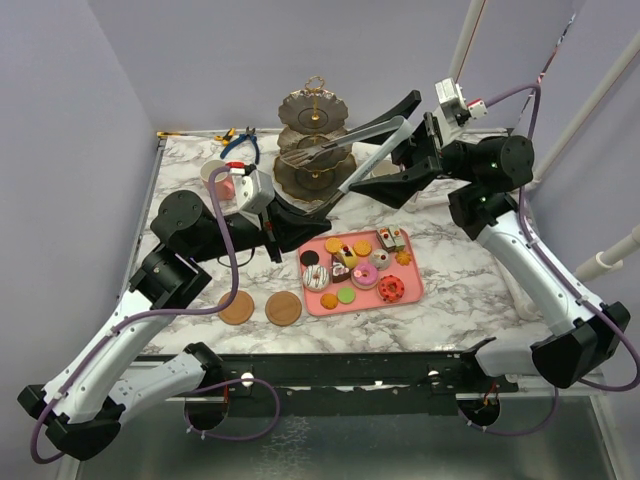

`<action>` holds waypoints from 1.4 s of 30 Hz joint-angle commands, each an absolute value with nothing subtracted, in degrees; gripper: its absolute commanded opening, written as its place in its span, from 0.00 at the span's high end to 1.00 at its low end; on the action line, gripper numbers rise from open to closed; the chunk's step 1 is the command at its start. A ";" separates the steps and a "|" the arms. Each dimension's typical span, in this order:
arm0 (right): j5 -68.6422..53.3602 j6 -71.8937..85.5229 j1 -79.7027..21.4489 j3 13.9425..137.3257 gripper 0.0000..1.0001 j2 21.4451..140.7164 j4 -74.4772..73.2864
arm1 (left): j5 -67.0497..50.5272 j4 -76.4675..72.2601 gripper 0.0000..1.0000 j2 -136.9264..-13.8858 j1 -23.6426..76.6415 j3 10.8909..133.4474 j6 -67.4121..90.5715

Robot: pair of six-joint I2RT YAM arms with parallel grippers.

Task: Serve the afternoon tea
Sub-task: Pick up the clamp from the tray.

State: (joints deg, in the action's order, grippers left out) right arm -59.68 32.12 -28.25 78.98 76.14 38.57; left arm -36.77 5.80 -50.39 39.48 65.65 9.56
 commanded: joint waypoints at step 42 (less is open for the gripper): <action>-68.11 22.20 -30.93 88.59 0.05 79.51 19.54 | -38.86 6.73 1.00 -50.79 39.55 68.03 4.95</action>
State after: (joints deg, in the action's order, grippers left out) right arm -64.66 21.17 -29.69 87.18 78.37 20.93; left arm -38.59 9.23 -50.96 39.48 66.22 6.15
